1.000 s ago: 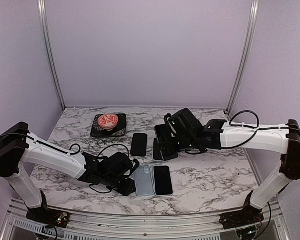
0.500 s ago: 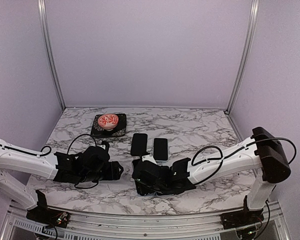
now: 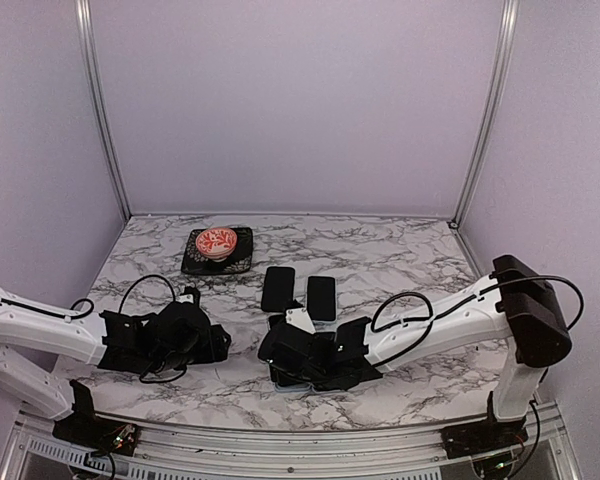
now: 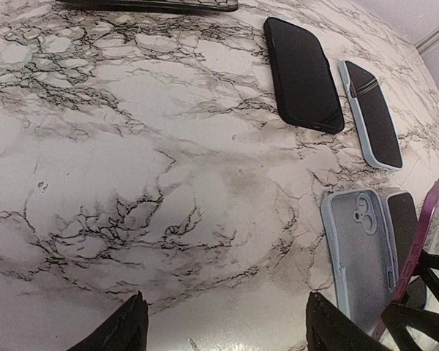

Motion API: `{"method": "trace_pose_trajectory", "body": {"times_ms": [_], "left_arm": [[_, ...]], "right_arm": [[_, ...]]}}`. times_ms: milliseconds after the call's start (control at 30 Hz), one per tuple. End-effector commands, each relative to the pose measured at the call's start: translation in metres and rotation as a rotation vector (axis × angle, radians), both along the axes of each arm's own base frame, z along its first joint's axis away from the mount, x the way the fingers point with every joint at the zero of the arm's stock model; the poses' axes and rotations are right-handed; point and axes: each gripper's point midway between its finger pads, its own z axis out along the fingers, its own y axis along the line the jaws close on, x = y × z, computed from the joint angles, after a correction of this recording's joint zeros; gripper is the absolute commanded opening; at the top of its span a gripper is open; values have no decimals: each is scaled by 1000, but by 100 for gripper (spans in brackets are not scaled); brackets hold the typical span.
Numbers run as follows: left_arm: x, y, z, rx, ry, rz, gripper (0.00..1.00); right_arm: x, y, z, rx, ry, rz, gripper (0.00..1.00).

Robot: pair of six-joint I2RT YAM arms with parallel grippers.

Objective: Put the phone into the phone case

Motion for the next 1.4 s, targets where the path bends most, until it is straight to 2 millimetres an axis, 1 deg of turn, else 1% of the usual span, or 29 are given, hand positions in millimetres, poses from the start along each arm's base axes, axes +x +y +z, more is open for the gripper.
{"method": "trace_pose_trajectory", "body": {"times_ms": [0, 167, 233, 300, 367, 467, 633, 767, 833, 967, 1067, 1167, 1300, 1367], "left_arm": [[-4, 12, -6, 6, 18, 34, 75], [-8, 14, -9, 7, 28, 17, 75], [-10, 15, -10, 1, 35, 16, 75], [-12, 19, -12, 0, 37, 20, 75], [-13, 21, -12, -3, 32, 24, 75], [-13, 22, -9, -9, 24, 19, 75], [-14, 24, -7, -13, 16, 12, 75], [-14, 22, -6, -5, 14, -2, 75], [-14, 21, -6, -3, 15, -8, 75], [-15, 23, -7, -4, 16, -8, 75], [-17, 26, -7, -11, 15, -3, 75], [-17, 29, -7, -15, 12, 1, 75], [-17, 30, -4, -19, 3, 1, 75], [-17, 31, -4, -14, 3, 1, 75]], "right_arm": [[4, -4, 3, 14, -24, -98, 0], [7, 2, -1, -39, -37, -132, 0], [2, -3, -7, -112, -46, -152, 0], [-4, -9, -10, -150, -61, -192, 0], [-7, -9, -15, -163, -72, -204, 0], [-9, -9, -22, -159, -57, -217, 0], [-16, -14, -25, -115, -9, -244, 0], [-26, -10, -38, -63, 72, -230, 0], [-30, -10, -45, -82, 96, -229, 0], [-32, -18, -54, -147, 110, -241, 0], [-35, -20, -57, -147, 122, -225, 0], [-35, -18, -52, -143, 117, -197, 0], [-35, -18, -45, -135, 114, -181, 20], [-35, -14, -43, -122, 124, -162, 32]]}}
